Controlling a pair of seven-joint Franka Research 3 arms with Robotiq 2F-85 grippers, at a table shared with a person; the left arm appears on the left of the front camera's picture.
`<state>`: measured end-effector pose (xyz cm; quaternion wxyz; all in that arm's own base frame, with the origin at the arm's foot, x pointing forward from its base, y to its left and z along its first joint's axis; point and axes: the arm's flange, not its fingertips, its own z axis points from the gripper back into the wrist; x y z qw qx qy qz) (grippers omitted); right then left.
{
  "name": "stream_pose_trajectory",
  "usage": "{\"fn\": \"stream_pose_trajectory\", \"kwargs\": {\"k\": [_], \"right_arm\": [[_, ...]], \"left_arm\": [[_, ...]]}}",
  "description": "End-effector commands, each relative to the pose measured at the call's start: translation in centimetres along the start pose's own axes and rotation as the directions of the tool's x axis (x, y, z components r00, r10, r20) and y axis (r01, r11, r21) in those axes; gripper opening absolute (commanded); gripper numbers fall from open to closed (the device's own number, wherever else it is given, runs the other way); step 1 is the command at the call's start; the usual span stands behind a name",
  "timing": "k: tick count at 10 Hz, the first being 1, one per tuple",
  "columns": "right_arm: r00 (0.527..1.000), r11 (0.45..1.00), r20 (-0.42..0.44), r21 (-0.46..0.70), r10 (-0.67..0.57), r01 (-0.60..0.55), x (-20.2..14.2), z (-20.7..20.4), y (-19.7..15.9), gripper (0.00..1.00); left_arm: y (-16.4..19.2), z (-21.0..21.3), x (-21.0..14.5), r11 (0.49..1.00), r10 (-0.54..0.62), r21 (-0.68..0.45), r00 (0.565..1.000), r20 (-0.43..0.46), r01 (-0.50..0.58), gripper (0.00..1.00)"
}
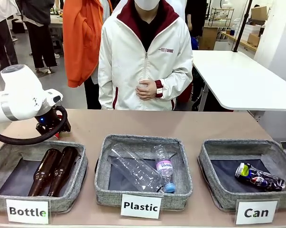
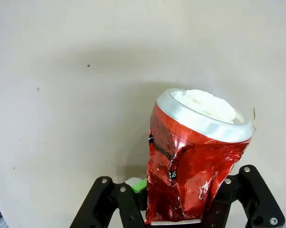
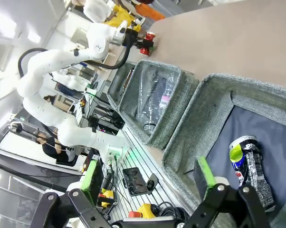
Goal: Sort the can waste into the basket.
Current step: Pick up the can waste from the table and place it in the right Fabric basket.
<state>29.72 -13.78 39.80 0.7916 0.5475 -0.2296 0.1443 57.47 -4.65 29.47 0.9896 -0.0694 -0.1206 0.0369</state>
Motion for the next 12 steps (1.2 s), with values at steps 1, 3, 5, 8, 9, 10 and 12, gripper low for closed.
{"fn": "stream_pose_trajectory", "kwargs": {"k": [1,3,5,8,9,10,12], "right_arm": [[1.0,1.0,-0.001,0.007,0.016,-0.016,0.1,0.2,0.2,1.0],[1.0,1.0,-0.001,0.007,0.016,-0.016,0.1,0.2,0.2,1.0],[1.0,1.0,-0.001,0.007,0.016,-0.016,0.1,0.2,0.2,1.0],[1.0,1.0,-0.001,0.007,0.016,-0.016,0.1,0.2,0.2,1.0],[1.0,1.0,-0.001,0.007,0.016,-0.016,0.1,0.2,0.2,1.0],[1.0,1.0,-0.001,0.007,0.016,-0.016,0.1,0.2,0.2,1.0],[1.0,1.0,-0.001,0.007,0.016,-0.016,0.1,0.2,0.2,1.0]], "left_arm": [[0.0,0.6,0.0,1.0,0.019,-0.002,1.0,-0.009,-0.019,0.0],[0.0,1.6,-0.1,1.0,0.026,-0.01,1.0,-0.004,-0.026,0.0],[0.0,6.0,-1.2,0.996,0.028,-0.09,1.0,-0.012,-0.029,0.0],[0.5,20.2,-10.2,0.952,-0.107,-0.292,0.994,-0.021,0.097,0.0],[1.3,23.3,-13.6,0.928,-0.191,-0.32,0.981,0.021,0.188,0.0],[2.0,25.1,-16.7,0.901,-0.275,-0.34,0.961,0.031,0.269,0.0],[3.3,26.6,-23.3,0.732,-0.595,-0.391,0.803,0.035,0.559,0.0]]}}
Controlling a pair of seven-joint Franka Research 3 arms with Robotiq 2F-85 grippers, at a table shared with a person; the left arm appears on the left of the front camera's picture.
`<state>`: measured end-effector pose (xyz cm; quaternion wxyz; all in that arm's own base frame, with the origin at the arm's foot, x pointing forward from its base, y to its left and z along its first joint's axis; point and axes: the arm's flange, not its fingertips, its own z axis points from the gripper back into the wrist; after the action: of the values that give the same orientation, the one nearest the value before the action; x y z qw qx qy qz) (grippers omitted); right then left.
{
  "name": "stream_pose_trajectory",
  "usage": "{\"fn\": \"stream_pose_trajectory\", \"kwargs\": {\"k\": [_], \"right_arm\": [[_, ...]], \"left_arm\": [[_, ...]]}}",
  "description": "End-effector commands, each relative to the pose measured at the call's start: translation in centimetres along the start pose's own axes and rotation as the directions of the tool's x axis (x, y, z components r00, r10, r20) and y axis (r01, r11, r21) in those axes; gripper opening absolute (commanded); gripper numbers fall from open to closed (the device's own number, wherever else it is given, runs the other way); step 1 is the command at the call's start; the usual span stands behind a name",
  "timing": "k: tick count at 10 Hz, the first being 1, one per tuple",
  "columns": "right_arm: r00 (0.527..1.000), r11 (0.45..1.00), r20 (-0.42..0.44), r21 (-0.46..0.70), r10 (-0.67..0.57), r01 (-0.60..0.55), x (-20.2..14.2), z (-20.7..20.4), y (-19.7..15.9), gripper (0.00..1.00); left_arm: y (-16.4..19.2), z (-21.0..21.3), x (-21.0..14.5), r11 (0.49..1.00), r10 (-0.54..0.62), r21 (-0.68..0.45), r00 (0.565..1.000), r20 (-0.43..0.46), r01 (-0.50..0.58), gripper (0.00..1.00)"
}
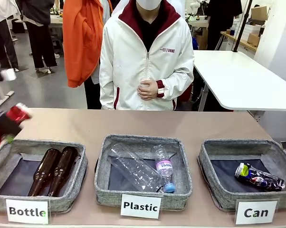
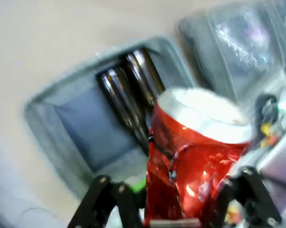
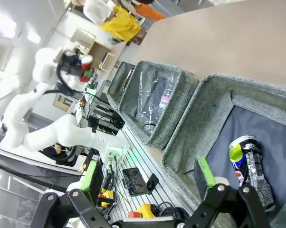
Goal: Sort the can waste into the basket.
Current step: Pick up the can waste from the table and place it in the right Fabric basket.
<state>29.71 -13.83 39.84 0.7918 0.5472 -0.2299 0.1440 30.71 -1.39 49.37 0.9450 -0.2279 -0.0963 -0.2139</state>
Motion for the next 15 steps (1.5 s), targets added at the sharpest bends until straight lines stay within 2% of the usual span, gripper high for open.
{"fn": "stream_pose_trajectory", "kwargs": {"k": [1,2,3,5,6,7,8,9,10,11,13,14,15], "right_arm": [[1.0,1.0,-0.002,0.008,0.016,-0.016,0.1,0.2,0.2,1.0],[1.0,1.0,-0.002,0.008,0.016,-0.016,0.1,0.2,0.2,1.0],[1.0,1.0,-0.002,0.008,0.016,-0.016,0.1,0.2,0.2,1.0],[1.0,1.0,-0.002,0.008,0.016,-0.016,0.1,0.2,0.2,1.0],[1.0,1.0,-0.002,0.008,0.016,-0.016,0.1,0.2,0.2,1.0],[1.0,1.0,0.0,0.0,0.0,0.0,0.0,0.0,0.0,1.0],[1.0,0.996,-0.022,-0.088,-0.008,0.006,1.3,2.4,3.4,1.0],[0.995,0.977,-0.09,-0.207,0.034,-0.052,1.5,4.4,5.6,1.0],[0.984,0.953,-0.176,-0.301,-0.013,-0.041,0.9,6.5,7.1,1.0],[0.982,0.935,-0.175,-0.354,-0.071,0.004,-0.1,9.2,7.5,1.0],[0.992,0.873,-0.069,-0.484,-0.107,0.06,-3.3,15.5,7.9,1.0],[0.991,0.845,0.048,-0.519,-0.124,0.131,-5.6,18.8,8.0,1.0],[0.984,0.822,0.118,-0.542,-0.131,0.175,-8.0,21.5,8.0,1.0]], "left_arm": [[-0.3,0.4,-5.0,0.949,-0.312,-0.066,0.95,-0.033,0.309,0.0],[0.6,1.0,-5.5,0.951,-0.291,-0.097,0.956,0.045,0.294,0.0],[-0.8,1.1,-2.4,0.988,-0.156,-0.025,0.987,-0.042,0.155,0.0],[-0.8,1.1,-2.4,0.988,-0.156,-0.025,0.987,-0.042,0.155,0.0],[-0.6,2.2,-3.5,0.973,-0.229,-0.045,0.973,-0.028,0.228,0.02],[-3.2,-0.1,-1.3,0.954,-0.3,-0.03,0.954,-0.007,0.3,0.02],[-8.5,-1.7,2.6,0.91,-0.414,0.013,0.91,0.003,0.414,0.02],[-14.2,-3.6,7.0,0.851,-0.523,0.056,0.852,0.003,0.522,0.02],[-20.5,-5.8,12.3,0.788,-0.612,0.08,0.791,0.003,0.61,0.02],[-25.2,-8.6,16.7,0.723,-0.682,0.124,0.731,-0.029,0.679,0.02],[-34.4,-14.7,24.1,0.563,-0.816,0.149,0.575,-0.054,0.813,0.02],[-39.4,-18.5,27.7,0.487,-0.859,0.191,0.507,-0.072,0.852,0.02],[-43.2,-21.7,29.8,0.444,-0.88,0.214,0.468,-0.078,0.87,0.02]]}}
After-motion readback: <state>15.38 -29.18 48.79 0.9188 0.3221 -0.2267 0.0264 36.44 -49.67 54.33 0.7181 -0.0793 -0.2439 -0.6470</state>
